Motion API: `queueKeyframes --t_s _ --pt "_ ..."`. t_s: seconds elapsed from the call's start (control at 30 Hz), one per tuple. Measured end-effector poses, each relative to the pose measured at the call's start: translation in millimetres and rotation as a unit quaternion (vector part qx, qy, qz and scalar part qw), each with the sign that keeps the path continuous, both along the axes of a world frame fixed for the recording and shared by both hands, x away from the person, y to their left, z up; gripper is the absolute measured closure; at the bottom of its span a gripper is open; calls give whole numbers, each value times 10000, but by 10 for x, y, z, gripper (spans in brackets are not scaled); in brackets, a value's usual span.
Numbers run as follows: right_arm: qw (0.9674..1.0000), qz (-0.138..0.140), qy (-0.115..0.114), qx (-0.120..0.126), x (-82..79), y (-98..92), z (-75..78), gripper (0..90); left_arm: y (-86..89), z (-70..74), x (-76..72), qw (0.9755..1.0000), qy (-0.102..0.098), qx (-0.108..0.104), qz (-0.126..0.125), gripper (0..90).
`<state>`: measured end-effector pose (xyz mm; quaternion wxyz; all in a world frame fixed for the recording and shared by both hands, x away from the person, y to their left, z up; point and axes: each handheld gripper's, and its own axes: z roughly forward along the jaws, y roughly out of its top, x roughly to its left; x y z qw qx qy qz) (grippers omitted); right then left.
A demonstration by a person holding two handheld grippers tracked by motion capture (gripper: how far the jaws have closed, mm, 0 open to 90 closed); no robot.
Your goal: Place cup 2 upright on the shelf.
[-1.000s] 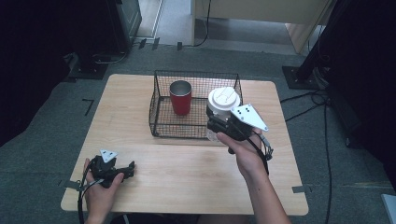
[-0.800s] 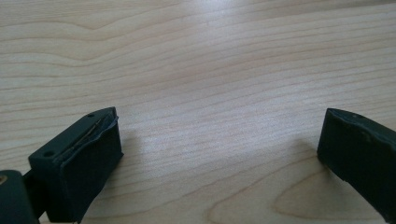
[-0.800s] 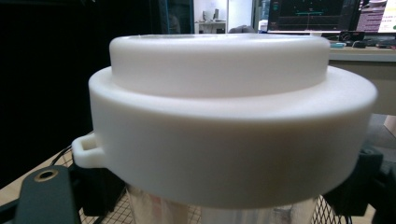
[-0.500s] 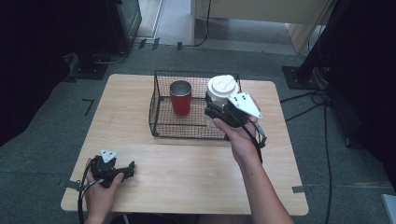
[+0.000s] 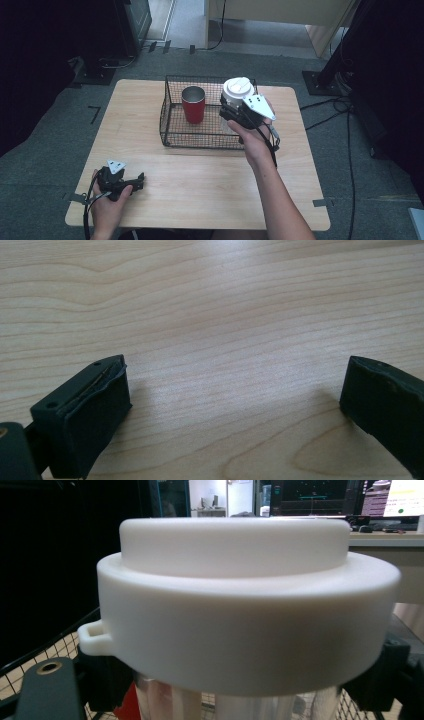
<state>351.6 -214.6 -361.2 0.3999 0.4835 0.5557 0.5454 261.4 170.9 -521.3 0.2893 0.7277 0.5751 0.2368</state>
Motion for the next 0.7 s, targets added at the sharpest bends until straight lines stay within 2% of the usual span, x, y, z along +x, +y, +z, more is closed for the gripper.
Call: queueKeyframes --t_s 0.23,0.37,0.53,0.7 --pt "9999 -85 15 116 114 2 -59 162 0 0 0 10000 -2 0 1 2" --pt "9999 -106 -34 62 176 14 -114 161 0 0 0 10000 0 0 0 2" --pt "9996 -291 -23 16 267 43 -179 161 0 0 0 10000 -1 1 0 2" --pt "9996 -281 39 -26 367 93 -243 161 0 0 0 10000 -1 1 0 2"
